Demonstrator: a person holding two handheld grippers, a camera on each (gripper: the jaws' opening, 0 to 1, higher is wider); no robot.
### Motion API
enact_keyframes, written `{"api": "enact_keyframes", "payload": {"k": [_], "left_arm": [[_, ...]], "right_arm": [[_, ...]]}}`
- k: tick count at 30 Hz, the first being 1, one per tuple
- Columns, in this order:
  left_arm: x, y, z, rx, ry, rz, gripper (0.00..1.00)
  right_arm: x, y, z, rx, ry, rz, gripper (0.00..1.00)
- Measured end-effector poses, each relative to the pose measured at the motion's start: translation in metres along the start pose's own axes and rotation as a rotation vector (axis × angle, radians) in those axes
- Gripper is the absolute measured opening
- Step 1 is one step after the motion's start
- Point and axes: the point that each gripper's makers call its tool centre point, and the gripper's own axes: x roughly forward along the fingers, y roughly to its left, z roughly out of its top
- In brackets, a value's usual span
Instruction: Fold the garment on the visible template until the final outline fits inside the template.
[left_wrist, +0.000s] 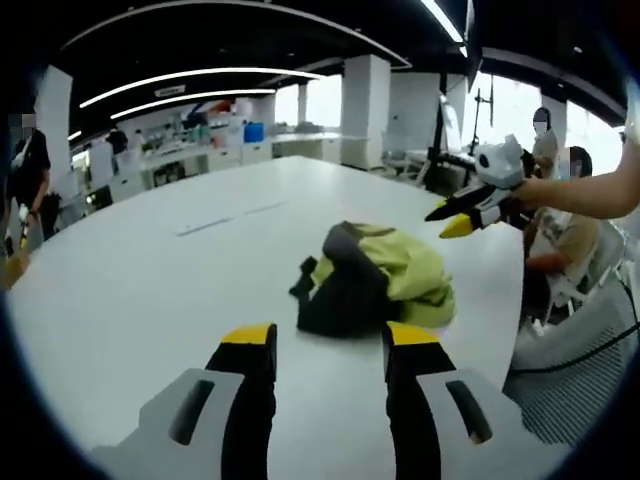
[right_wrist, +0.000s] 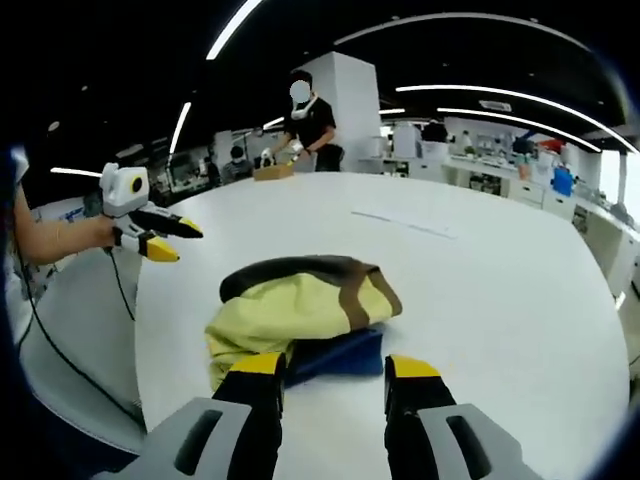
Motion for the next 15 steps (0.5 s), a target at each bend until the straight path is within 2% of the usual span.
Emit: {"api": "enact_keyframes", "payload": {"k": [15], "left_arm": [[0.051, 0.007, -0.002, 0.011, 0.053, -0.067, 0.31]], "right_arm": [[0.036, -0.011, -0.005, 0.005, 0.032, 0.042, 0.31]]}}
